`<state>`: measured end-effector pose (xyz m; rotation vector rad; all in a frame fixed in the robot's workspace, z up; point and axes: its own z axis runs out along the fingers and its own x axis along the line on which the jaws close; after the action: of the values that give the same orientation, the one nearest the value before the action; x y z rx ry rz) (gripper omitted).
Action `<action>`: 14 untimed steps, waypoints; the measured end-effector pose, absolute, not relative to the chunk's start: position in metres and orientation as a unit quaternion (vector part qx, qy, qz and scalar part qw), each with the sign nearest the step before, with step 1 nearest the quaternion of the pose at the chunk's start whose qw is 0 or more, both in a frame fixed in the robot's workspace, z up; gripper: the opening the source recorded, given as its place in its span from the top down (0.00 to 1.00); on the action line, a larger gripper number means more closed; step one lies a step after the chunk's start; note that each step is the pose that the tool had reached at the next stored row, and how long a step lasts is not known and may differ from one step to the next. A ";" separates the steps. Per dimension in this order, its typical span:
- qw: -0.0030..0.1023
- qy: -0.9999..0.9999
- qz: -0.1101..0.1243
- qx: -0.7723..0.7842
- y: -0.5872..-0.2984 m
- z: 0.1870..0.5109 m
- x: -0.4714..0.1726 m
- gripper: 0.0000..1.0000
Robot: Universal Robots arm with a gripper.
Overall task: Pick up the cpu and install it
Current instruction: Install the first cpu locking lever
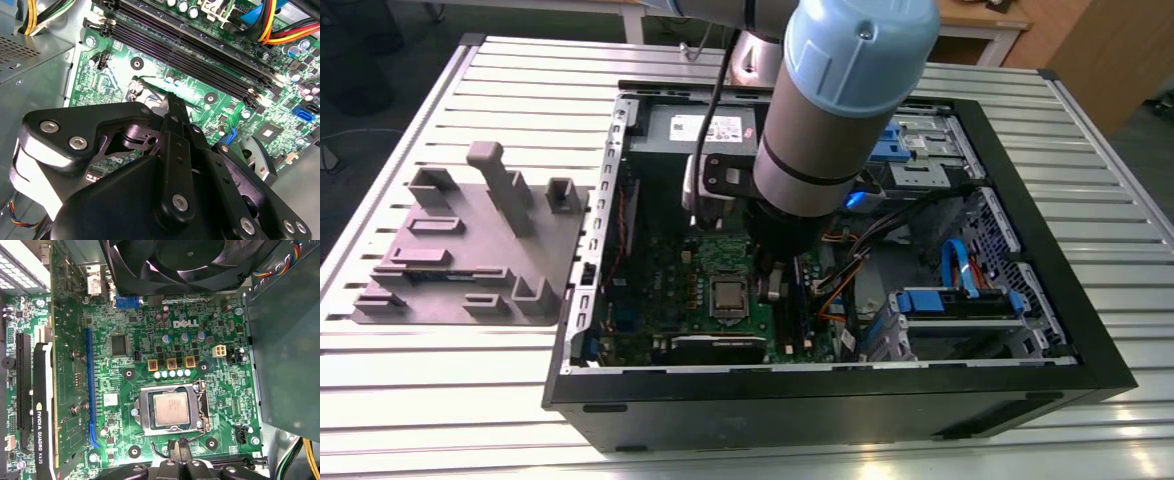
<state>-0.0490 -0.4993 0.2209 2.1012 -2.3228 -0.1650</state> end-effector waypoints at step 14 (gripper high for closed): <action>0.003 -0.734 -0.053 0.677 -0.499 0.221 -0.049 0.90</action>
<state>-0.0490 -0.4992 0.2207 2.1220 -2.3029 -0.1652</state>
